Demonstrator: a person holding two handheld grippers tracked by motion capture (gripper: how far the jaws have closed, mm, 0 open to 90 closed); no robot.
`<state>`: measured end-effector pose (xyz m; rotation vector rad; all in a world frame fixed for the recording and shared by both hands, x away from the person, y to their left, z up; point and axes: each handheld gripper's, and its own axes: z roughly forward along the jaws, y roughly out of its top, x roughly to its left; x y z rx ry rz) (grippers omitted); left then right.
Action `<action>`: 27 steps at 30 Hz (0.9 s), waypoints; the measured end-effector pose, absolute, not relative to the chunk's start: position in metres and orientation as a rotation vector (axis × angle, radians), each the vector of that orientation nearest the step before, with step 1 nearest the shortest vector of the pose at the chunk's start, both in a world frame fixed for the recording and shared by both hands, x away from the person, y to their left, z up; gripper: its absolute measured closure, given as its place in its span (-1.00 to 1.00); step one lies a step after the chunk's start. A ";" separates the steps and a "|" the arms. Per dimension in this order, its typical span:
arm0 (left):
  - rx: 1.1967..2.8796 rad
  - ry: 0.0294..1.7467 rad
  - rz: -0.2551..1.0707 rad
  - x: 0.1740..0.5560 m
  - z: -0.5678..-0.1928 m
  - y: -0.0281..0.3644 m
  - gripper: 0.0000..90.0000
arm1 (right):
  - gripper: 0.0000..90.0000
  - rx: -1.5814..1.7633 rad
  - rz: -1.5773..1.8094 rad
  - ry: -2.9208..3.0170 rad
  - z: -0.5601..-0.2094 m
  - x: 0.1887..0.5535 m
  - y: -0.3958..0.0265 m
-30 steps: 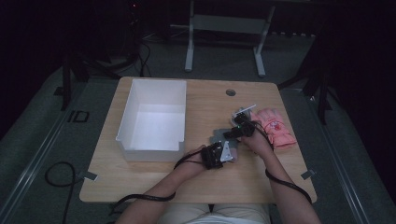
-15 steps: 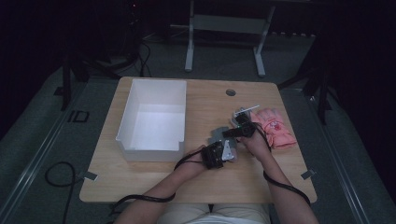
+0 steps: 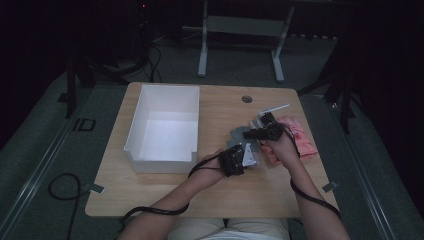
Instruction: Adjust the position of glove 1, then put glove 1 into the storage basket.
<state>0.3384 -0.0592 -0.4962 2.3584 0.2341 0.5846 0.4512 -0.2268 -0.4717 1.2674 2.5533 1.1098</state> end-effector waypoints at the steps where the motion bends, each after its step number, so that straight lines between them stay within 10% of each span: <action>1: 2.360 0.226 0.585 0.338 -0.492 -0.058 0.57 | 0.55 1.259 1.115 2.551 -0.468 0.450 -0.228; 27: 2.422 0.201 0.622 0.348 -0.416 -0.014 0.57 | 0.55 1.099 1.221 2.509 -0.398 0.453 -0.188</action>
